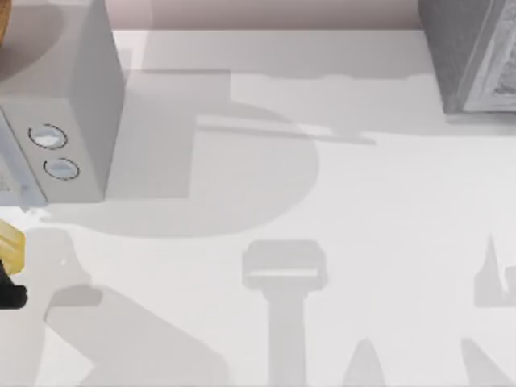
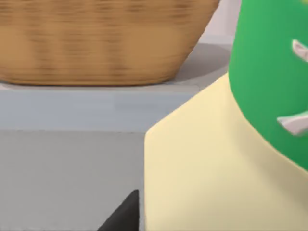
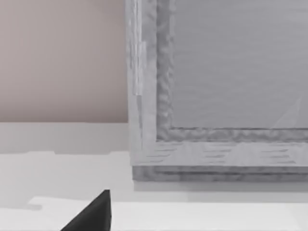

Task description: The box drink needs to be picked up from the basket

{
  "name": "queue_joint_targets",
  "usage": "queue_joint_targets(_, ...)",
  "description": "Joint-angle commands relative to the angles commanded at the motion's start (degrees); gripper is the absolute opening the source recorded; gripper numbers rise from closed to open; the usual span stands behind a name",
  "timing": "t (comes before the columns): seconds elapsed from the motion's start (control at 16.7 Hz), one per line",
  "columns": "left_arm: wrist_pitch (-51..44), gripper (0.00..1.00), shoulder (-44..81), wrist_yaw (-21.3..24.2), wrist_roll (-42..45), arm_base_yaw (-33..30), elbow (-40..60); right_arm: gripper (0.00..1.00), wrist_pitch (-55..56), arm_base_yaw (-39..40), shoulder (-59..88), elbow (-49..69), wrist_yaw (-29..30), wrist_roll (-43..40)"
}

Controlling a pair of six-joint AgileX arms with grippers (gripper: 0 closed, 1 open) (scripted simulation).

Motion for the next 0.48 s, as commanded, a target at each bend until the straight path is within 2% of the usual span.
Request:
queue_joint_targets(0.24, -0.93, 0.00, 2.19, -0.20, -0.16, 1.03, 0.91, 1.00, 0.00, 0.00, 0.00, 0.00, 0.00, 0.00)
queue_joint_targets(0.48, -3.74, 0.00, 9.53, -1.14, -0.72, 4.62, 6.06, 1.00, 0.00, 0.00, 0.00, 0.00, 0.00, 0.00)
